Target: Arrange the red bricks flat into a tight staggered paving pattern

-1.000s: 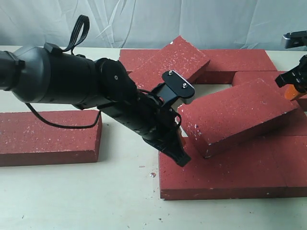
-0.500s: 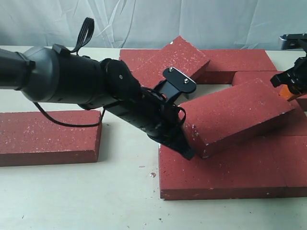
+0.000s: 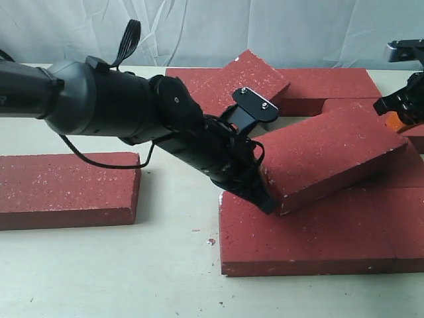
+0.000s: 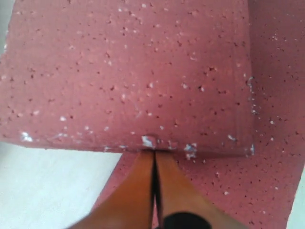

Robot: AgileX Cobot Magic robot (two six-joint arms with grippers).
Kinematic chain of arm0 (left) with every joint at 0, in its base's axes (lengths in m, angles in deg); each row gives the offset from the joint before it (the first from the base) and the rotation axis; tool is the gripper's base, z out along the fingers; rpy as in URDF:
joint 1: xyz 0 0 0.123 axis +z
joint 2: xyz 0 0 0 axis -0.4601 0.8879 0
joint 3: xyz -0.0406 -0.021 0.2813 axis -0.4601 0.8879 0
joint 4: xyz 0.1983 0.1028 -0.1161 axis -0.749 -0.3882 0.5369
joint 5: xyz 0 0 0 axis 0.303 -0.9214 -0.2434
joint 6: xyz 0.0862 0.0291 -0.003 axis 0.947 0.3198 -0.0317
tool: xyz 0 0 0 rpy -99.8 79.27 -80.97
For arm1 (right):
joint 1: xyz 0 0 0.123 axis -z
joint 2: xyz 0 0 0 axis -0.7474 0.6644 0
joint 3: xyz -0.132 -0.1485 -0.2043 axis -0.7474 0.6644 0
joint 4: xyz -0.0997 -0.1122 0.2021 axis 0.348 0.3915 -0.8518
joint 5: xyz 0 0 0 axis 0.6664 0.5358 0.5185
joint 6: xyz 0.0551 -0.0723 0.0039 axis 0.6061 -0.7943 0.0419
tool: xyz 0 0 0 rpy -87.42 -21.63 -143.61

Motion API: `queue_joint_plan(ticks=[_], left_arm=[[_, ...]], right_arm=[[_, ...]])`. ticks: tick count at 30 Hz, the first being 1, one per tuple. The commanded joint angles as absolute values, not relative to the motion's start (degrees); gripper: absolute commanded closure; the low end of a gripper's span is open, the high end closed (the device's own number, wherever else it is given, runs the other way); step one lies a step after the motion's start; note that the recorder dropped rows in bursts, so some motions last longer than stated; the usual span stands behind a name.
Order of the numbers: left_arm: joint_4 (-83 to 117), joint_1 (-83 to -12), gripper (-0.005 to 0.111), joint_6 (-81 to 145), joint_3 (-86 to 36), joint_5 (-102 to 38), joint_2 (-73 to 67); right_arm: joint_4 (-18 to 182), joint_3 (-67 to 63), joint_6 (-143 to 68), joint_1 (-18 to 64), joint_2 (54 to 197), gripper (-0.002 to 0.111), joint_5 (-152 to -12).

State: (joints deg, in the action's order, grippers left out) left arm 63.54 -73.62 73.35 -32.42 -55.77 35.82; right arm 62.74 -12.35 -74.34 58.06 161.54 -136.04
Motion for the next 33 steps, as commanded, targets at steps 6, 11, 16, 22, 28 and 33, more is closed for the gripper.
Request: queue_joint_plan(ticks=[6,11,16,22,28,33], left_arm=[[53.45,-72.37,0.107,63.03,-33.31,-59.45,27.47],[42.94,-69.54,0.107,54.35,-33.31,-66.84,22.89],[33.46,-65.94,0.107,46.15,-32.61,-72.18,18.11],[28.80,-60.54,0.107,42.87,-27.86,-74.03,11.89],[28.03,-52.60,0.107,42.87,-21.87,-74.29,6.93],[25.28,-45.06,0.107,42.87,-18.67,-77.24,4.35]], right_arm=[[57.78,-12.11,-74.68,52.98,153.09,0.109,-138.68],[55.49,-12.11,-74.54,48.08,151.62,0.109,-138.78],[53.61,-12.11,-74.43,41.16,151.62,0.109,-136.87],[51.13,-14.76,-71.86,33.54,153.04,0.109,-134.70],[51.00,-19.59,-69.33,25.68,156.01,0.109,-133.81],[51.00,-24.38,-66.68,19.86,160.39,0.109,-132.87]])
